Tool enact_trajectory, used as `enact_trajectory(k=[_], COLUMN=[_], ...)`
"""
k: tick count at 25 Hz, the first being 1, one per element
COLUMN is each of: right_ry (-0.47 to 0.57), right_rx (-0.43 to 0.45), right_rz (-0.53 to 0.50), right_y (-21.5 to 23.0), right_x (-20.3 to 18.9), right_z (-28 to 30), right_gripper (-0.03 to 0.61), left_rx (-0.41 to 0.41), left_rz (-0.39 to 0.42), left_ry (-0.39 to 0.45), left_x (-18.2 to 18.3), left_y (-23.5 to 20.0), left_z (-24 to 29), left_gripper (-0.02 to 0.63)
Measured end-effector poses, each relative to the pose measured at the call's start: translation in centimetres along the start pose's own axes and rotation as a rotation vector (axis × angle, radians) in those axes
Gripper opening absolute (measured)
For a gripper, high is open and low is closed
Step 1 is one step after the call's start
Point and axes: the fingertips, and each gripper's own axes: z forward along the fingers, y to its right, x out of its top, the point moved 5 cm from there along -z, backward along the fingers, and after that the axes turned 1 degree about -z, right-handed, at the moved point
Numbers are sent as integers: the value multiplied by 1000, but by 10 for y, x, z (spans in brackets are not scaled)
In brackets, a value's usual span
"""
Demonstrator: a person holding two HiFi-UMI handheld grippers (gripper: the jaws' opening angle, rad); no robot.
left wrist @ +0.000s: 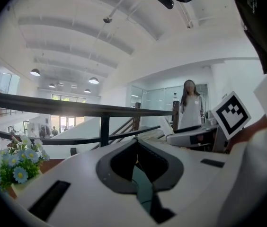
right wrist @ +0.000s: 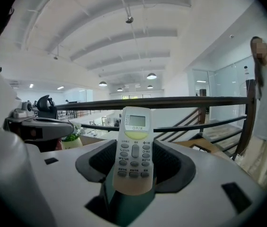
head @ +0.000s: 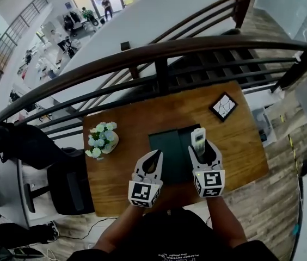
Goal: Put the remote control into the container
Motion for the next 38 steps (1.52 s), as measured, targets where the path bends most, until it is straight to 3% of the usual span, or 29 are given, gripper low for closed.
enact_trajectory(k=[7,20,29,38], right_ry=[-192,-420,-549,-616], right_rx=[-53,-45,-12,-5], right_rz=[2,24,40,41], right_y=[3,8,7,7], right_x=[-34,-86,-113,-129], right_z=[31,64,80,87], right_gripper=[244,244,244,244], left_rx=[18,57,73,52], left_rz=[-43,-101,-114,-112], left_ry=[-46,-135,-170,-173], left_x=[-24,-62,-78,-82], left_y=[-25,-60,-63,-57], left_z=[7,14,15,16], left_gripper=[9,9,9,9])
